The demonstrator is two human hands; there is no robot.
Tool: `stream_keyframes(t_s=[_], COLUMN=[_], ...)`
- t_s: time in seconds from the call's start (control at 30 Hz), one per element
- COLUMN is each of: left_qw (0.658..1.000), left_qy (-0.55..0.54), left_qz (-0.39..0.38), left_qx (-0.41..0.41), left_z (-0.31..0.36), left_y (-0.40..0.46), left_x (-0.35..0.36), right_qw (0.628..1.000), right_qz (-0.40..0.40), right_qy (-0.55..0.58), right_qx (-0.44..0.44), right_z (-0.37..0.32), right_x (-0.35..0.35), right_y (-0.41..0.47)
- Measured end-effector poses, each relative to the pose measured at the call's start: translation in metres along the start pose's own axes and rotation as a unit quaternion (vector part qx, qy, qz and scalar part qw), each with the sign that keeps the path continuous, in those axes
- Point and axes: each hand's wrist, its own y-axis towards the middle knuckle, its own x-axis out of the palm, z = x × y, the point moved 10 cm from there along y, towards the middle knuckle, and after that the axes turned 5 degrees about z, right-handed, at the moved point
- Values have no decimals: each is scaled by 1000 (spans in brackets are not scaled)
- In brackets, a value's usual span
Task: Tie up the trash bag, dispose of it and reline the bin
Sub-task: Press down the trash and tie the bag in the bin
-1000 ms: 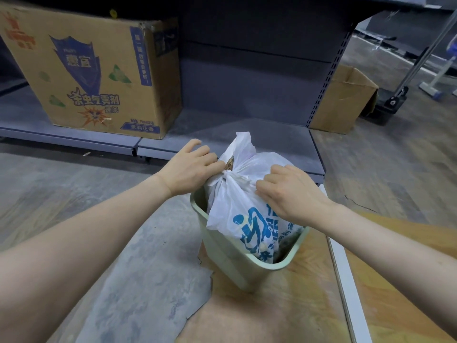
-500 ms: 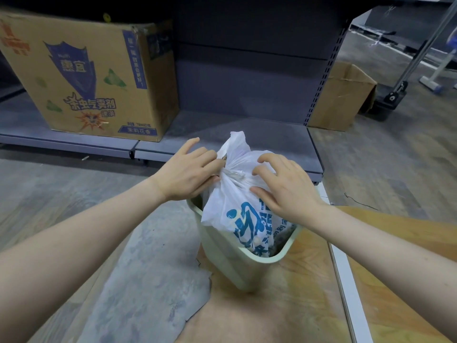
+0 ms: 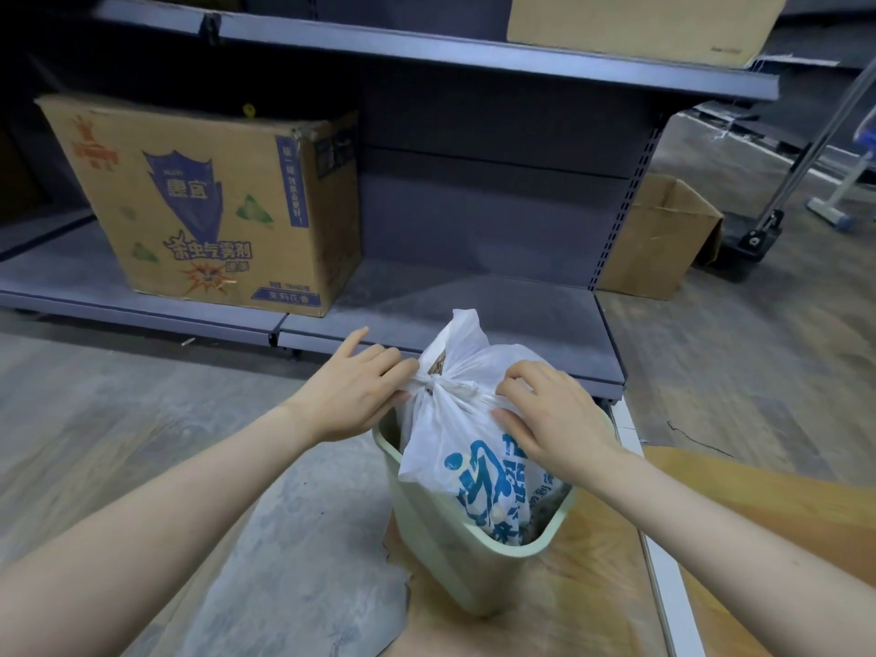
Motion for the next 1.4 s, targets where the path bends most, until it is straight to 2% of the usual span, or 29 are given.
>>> stream_keyframes(t_s=[0.17,0.23,0.33,0.5,0.8,0.97,1.17,1.4], left_qw=[999,999,997,967,951,949,951,904], left_qy=[5,-2,-17,-21,0,-27,-43,-81], left_qz=[-41,-54,-71,-252,-303,-294,-279,-382], left_qx=[-6,-5,0,-36,-64,-108,-130,-175], left_z=[1,5,7,3,-2,2,0,-1], left_y=[8,13,20,12,4,4,7,14], left_x=[6,6,4,20,13,13,6,-20], right_qw=[998,997,989,983,977,982,976,959], right_qz=[19,-20,-134,-171,-189,-155,-189,-264], right_qy=[57,72,60,56,32,8,24,48], right_qx=[18,10,-8,37,89,110,104,85], right_z=[-13,-27,-50,-61,-61,-59,-51,-51], right_x=[-11,-9,7,4,13,16,16,-6], right_y=[21,34,42,54,57,67,78,79])
